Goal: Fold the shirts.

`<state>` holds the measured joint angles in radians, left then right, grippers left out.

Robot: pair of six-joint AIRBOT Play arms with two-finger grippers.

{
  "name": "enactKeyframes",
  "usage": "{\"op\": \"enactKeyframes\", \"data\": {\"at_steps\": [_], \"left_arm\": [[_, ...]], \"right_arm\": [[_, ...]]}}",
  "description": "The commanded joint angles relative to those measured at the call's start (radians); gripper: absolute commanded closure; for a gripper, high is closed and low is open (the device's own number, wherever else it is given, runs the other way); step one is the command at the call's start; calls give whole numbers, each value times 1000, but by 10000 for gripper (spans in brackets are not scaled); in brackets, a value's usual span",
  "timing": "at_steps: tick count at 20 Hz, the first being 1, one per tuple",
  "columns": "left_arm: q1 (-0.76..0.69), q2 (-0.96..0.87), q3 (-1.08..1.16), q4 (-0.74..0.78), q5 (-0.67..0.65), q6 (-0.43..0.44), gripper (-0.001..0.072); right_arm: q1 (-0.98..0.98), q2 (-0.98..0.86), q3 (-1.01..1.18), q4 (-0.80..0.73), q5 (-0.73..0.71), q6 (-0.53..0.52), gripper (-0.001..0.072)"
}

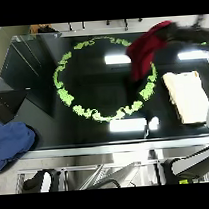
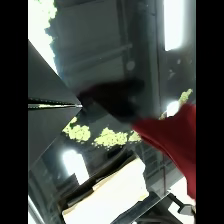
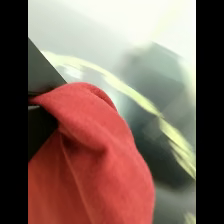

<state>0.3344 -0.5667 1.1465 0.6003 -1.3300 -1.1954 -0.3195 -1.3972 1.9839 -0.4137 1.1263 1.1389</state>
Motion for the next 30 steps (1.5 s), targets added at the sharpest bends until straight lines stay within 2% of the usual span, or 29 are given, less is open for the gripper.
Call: {"op": "enactKeyframes", "data": {"at_steps": [1, 4, 7, 10, 11, 15, 17, 19, 23, 25, 26, 27, 28, 30], "left_arm": [[1, 0, 0, 1, 6, 1, 697], [1, 0, 0, 1, 6, 1, 697], [1, 0, 0, 1, 6, 1, 697], [1, 0, 0, 1, 6, 1, 697], [1, 0, 0, 0, 5, 1, 697], [1, 0, 0, 1, 5, 1, 697], [1, 0, 0, 0, 5, 1, 697], [1, 0, 0, 0, 2, 1, 697], [1, 0, 0, 1, -42, 1, 697], [1, 0, 0, 1, -58, 1, 697], [1, 0, 0, 0, -60, 1, 697], [1, 0, 0, 0, -61, 1, 697], [1, 0, 0, 0, -61, 0, 697], [1, 0, 0, -1, -59, 0, 697]], "right_arm": [[-176, -3, 26, -2, -109, 40, 693], [-286, -1, 26, -53, -117, 98, 693], [-366, 1, 26, -190, -21, 243, 693], [-390, 25, 26, -451, 104, 616, 693], [-389, 41, 26, -528, 152, 663, 694], [-389, 114, 18, -902, 418, 736, 693], [-390, 138, -12, -1027, 540, 752, 693], [-390, 148, -54, -1088, 611, 753, 693], [-390, 167, -210, -1094, 629, 755, 690], [-390, 166, -280, -1094, 649, 754, 665], [-389, 165, -304, -1094, 663, 754, 473], [-389, 162, -317, -1093, 679, 741, 118], [-389, 160, -319, -1093, 689, 721, 20], [-389, 165, -318, -1094, 694, 708, 19]]}}
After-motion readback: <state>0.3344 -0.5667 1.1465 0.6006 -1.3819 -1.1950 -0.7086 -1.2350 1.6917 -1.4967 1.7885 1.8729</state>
